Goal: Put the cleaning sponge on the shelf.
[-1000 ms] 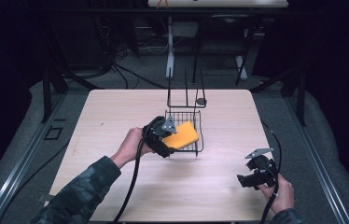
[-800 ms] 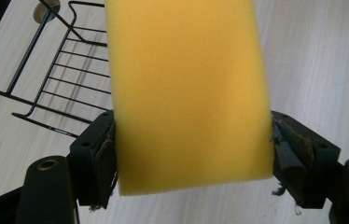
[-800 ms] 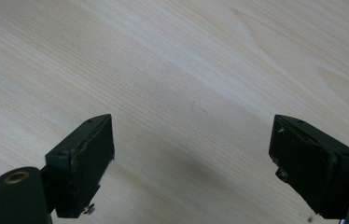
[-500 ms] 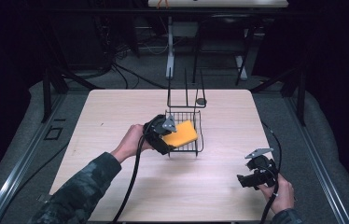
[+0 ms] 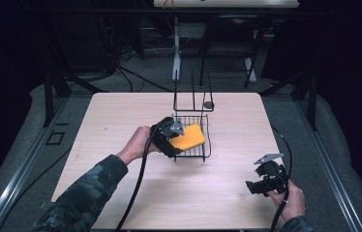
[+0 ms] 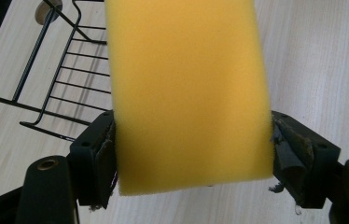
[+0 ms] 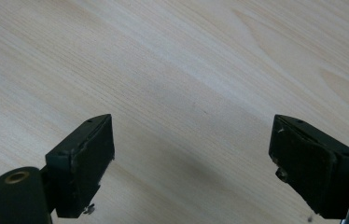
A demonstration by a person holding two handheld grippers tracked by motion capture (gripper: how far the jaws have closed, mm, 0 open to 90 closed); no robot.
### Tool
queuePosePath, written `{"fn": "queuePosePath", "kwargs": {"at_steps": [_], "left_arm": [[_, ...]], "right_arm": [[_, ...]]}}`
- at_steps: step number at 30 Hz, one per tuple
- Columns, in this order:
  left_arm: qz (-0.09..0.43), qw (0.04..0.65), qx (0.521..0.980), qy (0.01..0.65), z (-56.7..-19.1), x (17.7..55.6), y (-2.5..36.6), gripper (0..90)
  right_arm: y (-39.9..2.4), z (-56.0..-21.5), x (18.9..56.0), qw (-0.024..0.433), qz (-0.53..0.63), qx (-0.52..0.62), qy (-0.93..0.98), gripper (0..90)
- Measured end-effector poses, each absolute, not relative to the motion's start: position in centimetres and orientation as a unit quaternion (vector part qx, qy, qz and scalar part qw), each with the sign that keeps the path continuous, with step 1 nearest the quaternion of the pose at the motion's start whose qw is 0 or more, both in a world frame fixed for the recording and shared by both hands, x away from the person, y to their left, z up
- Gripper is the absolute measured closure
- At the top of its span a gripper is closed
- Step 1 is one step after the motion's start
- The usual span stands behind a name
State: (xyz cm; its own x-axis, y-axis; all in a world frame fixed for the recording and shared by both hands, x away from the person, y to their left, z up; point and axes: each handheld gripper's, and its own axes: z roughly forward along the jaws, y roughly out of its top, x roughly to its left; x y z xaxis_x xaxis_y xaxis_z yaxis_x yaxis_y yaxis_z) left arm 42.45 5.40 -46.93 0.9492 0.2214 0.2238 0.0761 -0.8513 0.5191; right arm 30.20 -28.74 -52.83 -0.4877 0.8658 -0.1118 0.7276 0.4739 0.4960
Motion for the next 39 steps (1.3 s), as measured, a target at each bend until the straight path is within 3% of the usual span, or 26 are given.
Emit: {"fn": "queuePosePath", "kwargs": {"at_steps": [22, 39], "left_arm": [[0.139, 0.245, 0.958, 0.052, -48.7, 43.9, 4.6, 25.2], [0.111, 0.233, 0.966, 0.020, -49.2, 45.5, 3.8, 25.1]], "right_arm": [[-28.7, -52.8, 30.2, 0.176, 0.196, 0.474, 0.840, 13.6], [-28.8, -52.8, 30.2, 0.177, 0.195, 0.472, 0.841, 13.6]]}}
